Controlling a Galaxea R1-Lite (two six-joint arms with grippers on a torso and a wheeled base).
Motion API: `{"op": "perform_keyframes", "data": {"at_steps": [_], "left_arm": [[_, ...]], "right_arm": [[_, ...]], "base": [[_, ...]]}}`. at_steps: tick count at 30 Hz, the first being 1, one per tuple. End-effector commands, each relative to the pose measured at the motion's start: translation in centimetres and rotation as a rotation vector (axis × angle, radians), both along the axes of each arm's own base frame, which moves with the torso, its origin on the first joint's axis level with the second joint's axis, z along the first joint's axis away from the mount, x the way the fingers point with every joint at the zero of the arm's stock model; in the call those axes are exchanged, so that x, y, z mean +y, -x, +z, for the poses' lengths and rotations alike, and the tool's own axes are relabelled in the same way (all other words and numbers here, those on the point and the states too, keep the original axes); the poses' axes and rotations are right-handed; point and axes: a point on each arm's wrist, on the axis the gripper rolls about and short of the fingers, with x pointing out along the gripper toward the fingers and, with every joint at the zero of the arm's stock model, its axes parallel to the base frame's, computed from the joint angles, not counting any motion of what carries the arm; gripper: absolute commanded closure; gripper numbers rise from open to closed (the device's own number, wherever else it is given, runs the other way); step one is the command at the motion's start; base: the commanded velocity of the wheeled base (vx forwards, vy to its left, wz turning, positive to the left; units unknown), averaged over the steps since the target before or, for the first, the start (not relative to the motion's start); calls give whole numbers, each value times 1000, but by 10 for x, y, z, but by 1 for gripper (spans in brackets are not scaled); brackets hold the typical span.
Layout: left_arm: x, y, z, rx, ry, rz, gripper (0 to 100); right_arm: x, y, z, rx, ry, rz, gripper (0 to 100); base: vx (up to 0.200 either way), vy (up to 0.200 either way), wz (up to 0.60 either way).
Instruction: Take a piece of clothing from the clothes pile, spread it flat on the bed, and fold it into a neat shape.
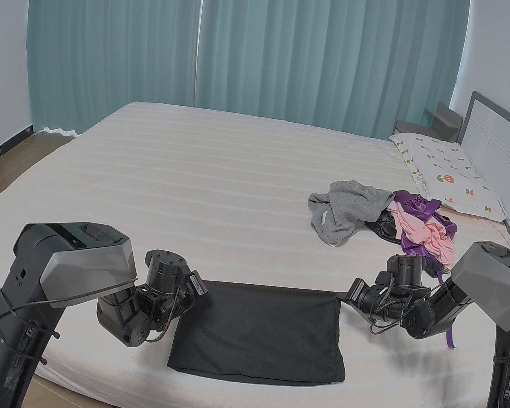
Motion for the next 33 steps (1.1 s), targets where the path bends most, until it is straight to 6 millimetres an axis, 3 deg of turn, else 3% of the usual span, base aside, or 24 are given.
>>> {"op": "perform_keyframes", "data": {"at_steps": [1,2,7,12,15,20,21,22,24,25,29,33], "left_arm": [[0,2,-1,7,-4,-3,100],[0,2,-1,7,-4,-3,0],[0,2,0,3,0,-2,0],[5,7,0,26,15,17,0],[10,10,10,33,64,41,0],[36,26,37,53,135,84,0],[42,33,43,62,141,89,0],[46,38,46,68,144,95,0],[46,38,46,68,144,95,0],[60,55,51,119,178,105,0],[60,67,58,172,309,75,0],[58,69,54,189,318,72,0]], "right_arm": [[0,-1,-4,3,5,2,0],[1,-1,-4,4,6,5,0],[1,2,2,-1,5,6,0],[-4,9,36,-47,-6,1,0],[-4,15,38,-29,-2,6,0],[-9,53,30,70,32,23,0],[-9,53,30,70,32,23,0],[-14,73,29,101,59,40,0],[-14,73,29,101,59,40,0],[-20,102,30,150,71,53,0],[-18,134,31,202,84,84,0],[-15,141,25,220,77,99,0]], "base": [[0,0,0],[0,0,0],[0,0,0],[0,0,0],[0,0,0],[0,0,0],[0,0,0],[0,0,0],[0,0,0],[0,0,0],[0,0,0],[0,0,0]]}}
